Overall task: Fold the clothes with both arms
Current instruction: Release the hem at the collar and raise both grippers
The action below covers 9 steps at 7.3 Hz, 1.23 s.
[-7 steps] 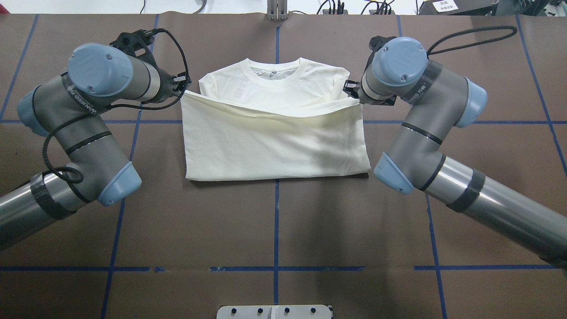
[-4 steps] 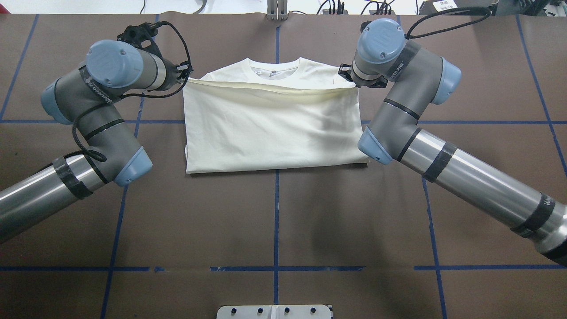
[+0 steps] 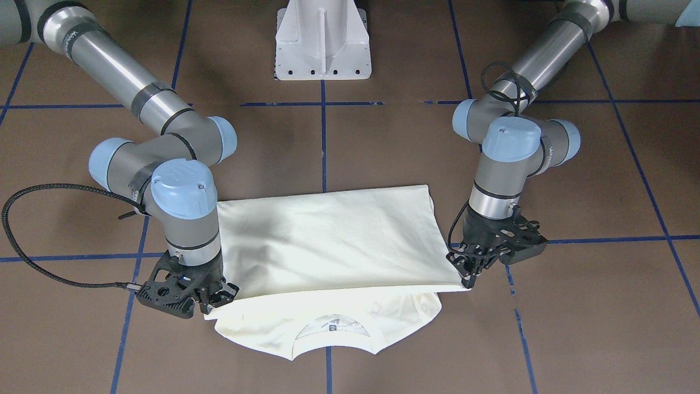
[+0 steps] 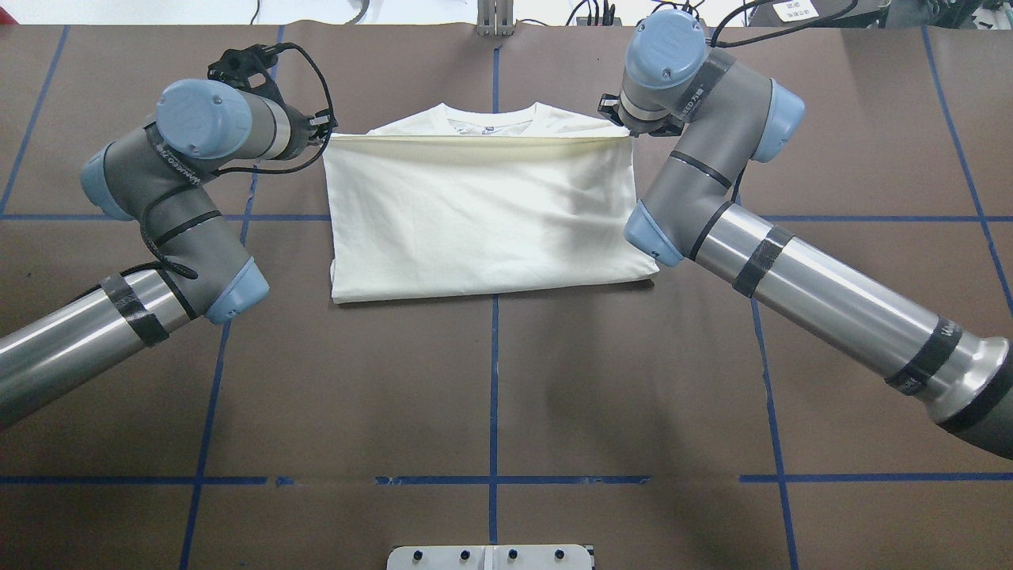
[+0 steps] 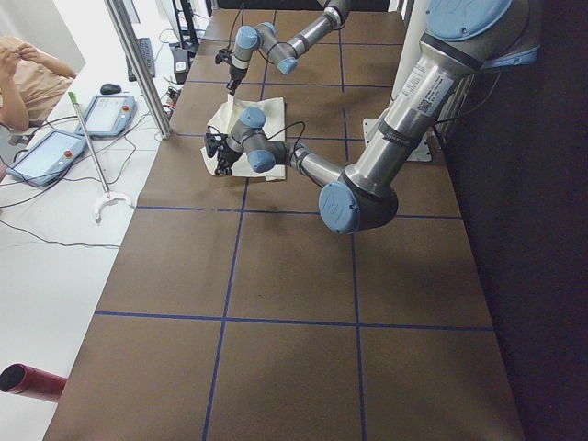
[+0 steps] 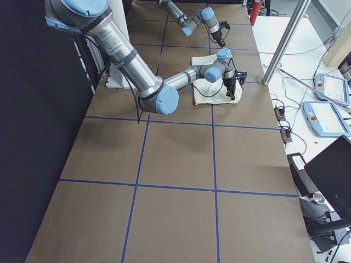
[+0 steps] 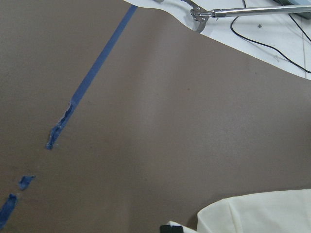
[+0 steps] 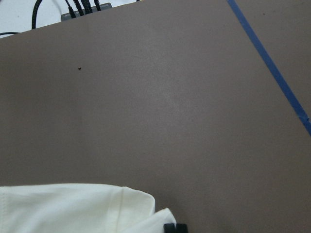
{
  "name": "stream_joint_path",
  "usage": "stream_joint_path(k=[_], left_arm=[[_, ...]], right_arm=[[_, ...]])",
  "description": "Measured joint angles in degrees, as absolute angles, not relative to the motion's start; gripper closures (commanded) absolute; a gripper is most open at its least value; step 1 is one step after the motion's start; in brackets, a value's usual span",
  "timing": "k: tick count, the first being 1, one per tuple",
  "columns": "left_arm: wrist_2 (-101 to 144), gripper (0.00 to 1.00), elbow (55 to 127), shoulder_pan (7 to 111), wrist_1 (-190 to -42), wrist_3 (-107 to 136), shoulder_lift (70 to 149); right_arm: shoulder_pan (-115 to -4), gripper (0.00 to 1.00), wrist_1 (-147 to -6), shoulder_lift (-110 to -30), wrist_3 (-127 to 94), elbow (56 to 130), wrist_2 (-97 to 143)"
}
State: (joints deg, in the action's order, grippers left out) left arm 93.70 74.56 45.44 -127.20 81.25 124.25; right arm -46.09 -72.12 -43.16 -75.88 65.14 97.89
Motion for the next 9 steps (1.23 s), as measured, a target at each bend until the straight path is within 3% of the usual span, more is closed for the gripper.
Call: stream_joint_path(k=[1, 2, 5, 9], left_arm=[[93.7, 0.7, 74.2, 45.5, -127.2, 80.8, 124.3], [93.7, 0.53, 74.1, 45.5, -127.3, 80.7, 124.3], [93.8, 0.49, 74.4, 45.5, -127.3, 80.6, 124.2], [93.8, 0.49, 75.9, 45.5, -127.4, 80.9, 123.7]], right_arm=[[-45.8, 0.98, -72.1, -42.8, -75.8, 64.6, 97.6], [-45.3, 0.87, -72.1, -42.6, -75.8, 64.2, 97.0], [-44.9, 0.68, -72.1, -43.6, -76.0, 67.3, 96.6], [-43.1, 0.49, -71.9, -61.7, -79.1, 88.9, 101.4]])
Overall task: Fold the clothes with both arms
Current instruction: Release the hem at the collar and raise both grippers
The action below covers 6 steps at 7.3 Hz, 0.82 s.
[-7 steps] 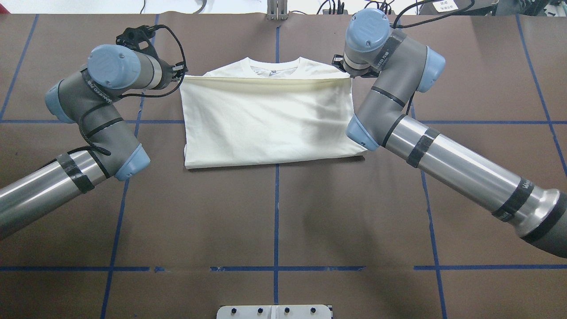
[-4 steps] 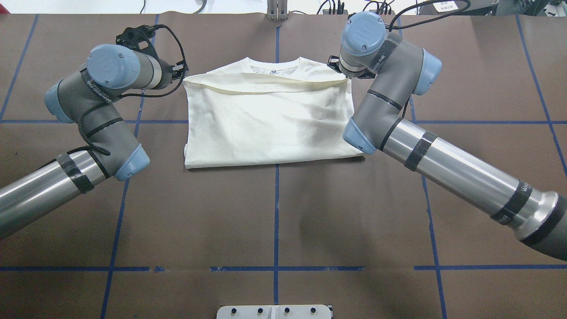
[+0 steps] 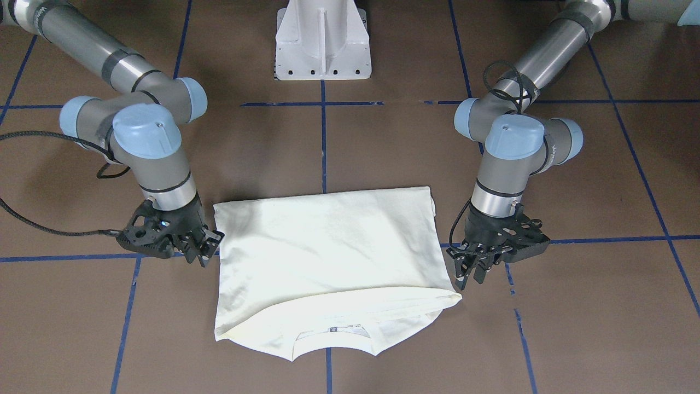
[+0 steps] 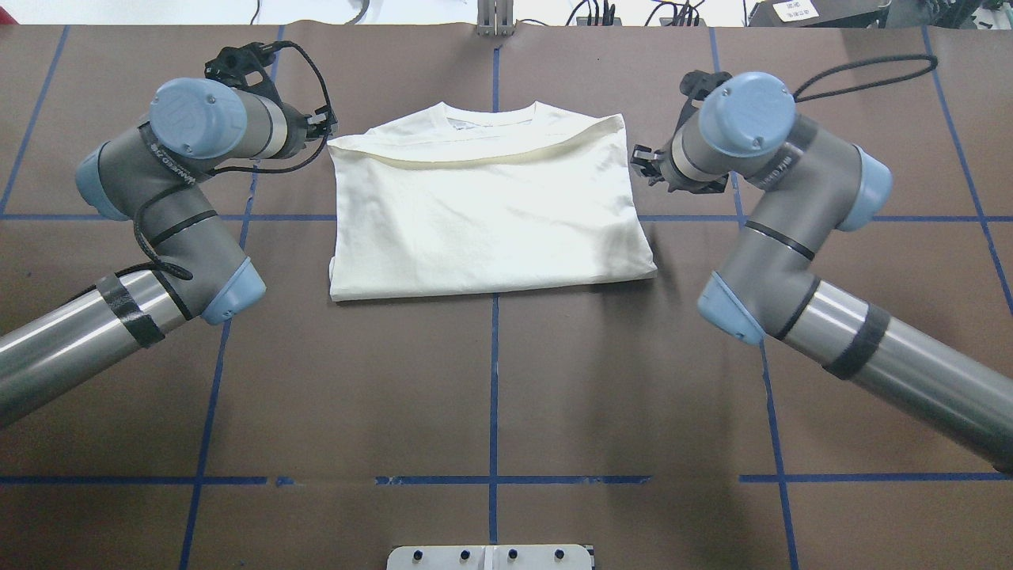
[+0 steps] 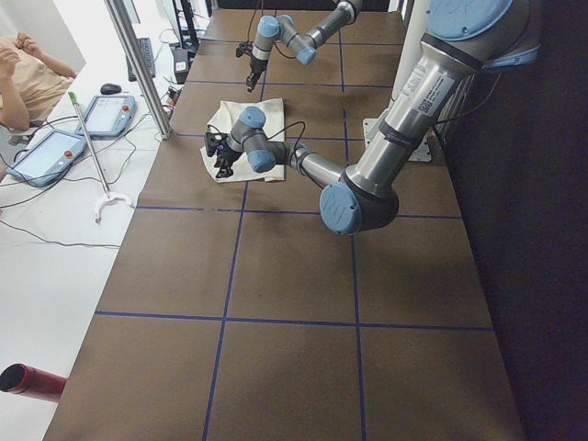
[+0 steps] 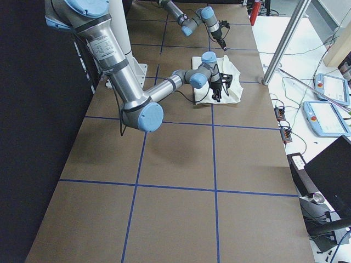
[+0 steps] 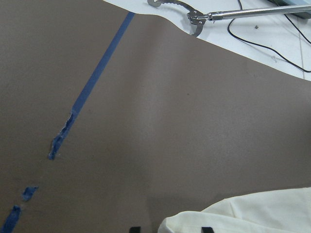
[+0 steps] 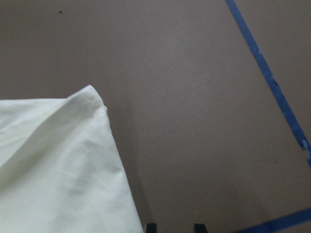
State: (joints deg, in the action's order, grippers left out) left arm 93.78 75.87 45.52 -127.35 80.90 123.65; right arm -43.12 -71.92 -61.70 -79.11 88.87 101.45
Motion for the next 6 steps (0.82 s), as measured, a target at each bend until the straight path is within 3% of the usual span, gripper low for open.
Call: stream_joint_path(k=[2, 6], left_arm=[[93.7, 0.49, 76.3, 45.5, -127.4, 80.8, 123.5], [93.6, 0.49, 77.0, 45.5, -127.3, 80.7, 123.2]], right_arm=[[-40.3, 0.47, -71.9, -68.0, -85.0, 95.5, 101.6], [-35.1, 0.49, -71.8, -68.5, -91.0, 96.2, 99.5]])
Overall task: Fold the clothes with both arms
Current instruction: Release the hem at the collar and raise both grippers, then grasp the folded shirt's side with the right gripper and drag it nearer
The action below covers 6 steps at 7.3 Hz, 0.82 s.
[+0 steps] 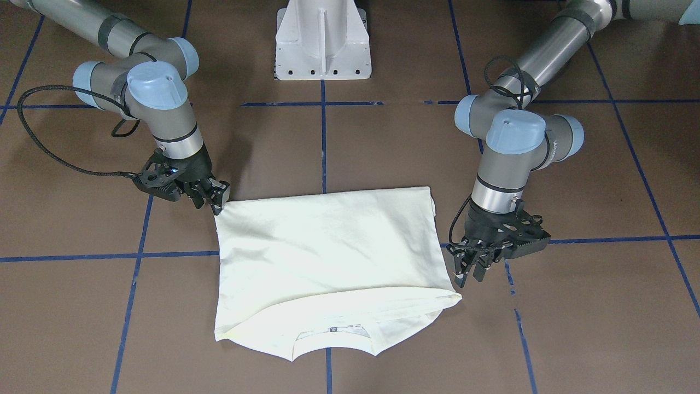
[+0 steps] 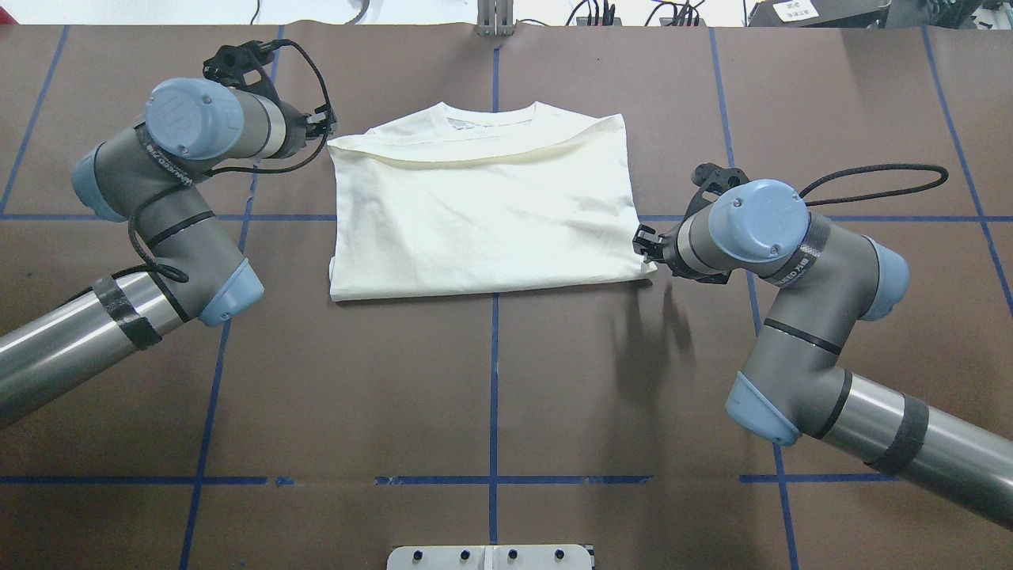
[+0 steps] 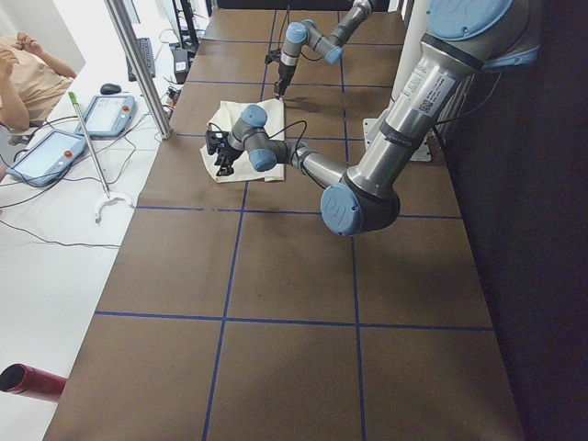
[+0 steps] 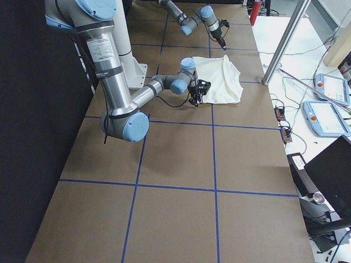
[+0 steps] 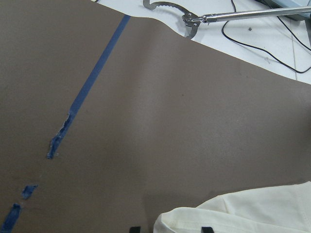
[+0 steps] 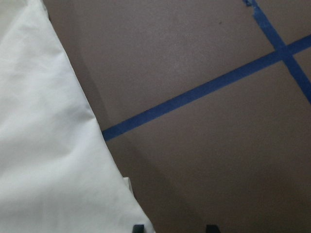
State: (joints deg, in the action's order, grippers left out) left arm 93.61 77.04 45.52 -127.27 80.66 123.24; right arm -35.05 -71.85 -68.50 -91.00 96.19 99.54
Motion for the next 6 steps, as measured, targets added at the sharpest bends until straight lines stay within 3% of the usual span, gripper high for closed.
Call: stream_joint_path(k=[4, 5, 6], left_arm=[[93.6, 0.49, 77.0, 45.5, -127.2, 80.4, 123.1], [93.6, 0.49, 77.0, 45.5, -127.2, 80.4, 123.0], [93.6, 0.49, 77.0, 45.5, -127.2, 80.4, 122.7]], right_arm=[[-34.2, 0.81, -71.9, -67.5, -91.3, 96.0, 99.4], [-34.1, 1.0, -71.9, -67.4, -91.3, 95.9, 99.3], [-34.1, 1.0, -71.8, -67.4, -91.3, 95.9, 99.3]])
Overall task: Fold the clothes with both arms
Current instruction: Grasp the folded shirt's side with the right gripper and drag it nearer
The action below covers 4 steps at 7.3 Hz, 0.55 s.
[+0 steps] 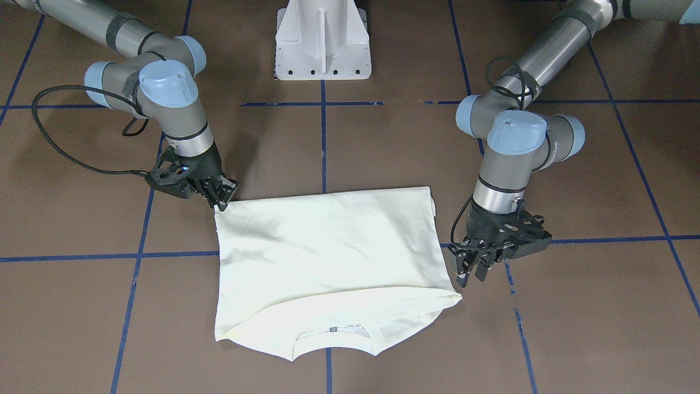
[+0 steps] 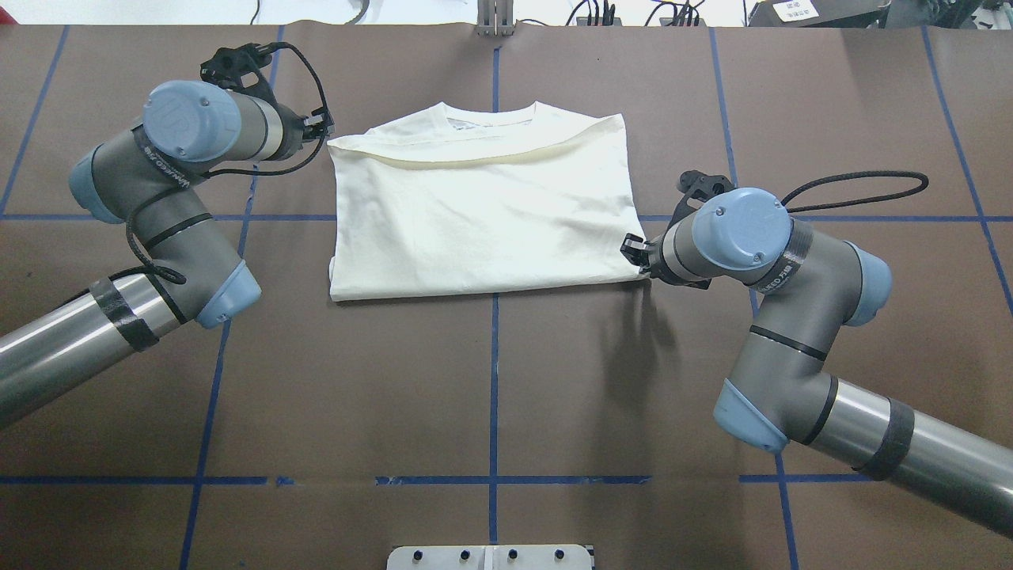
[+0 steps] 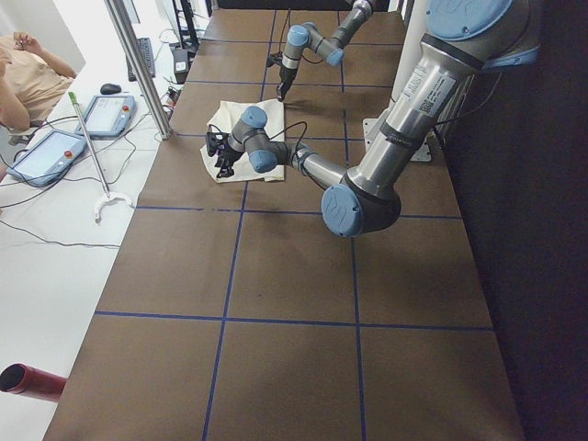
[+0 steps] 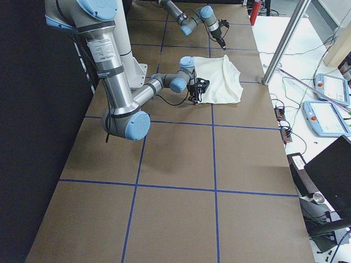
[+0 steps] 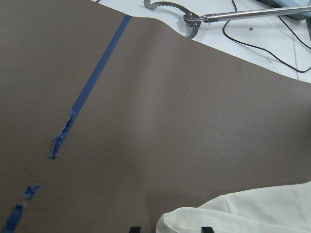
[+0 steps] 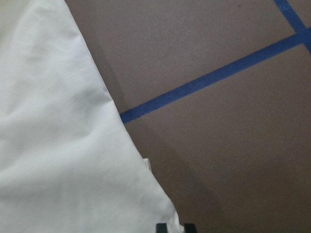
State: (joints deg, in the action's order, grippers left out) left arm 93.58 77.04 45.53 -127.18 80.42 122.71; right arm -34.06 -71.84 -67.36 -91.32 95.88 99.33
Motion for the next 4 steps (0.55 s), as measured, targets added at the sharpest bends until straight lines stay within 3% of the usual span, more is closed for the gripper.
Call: stream_joint_path(k=[2, 4], left_arm=[[93.6, 0.49, 77.0, 45.5, -127.2, 80.4, 122.4], [93.6, 0.49, 77.1, 45.5, -127.2, 80.4, 122.2]], right_arm=[[-34.1, 1.0, -71.8, -67.5, -91.3, 96.6, 99.4], [-34.2, 1.0, -72.5, -72.2, -91.8, 106.0, 101.9]])
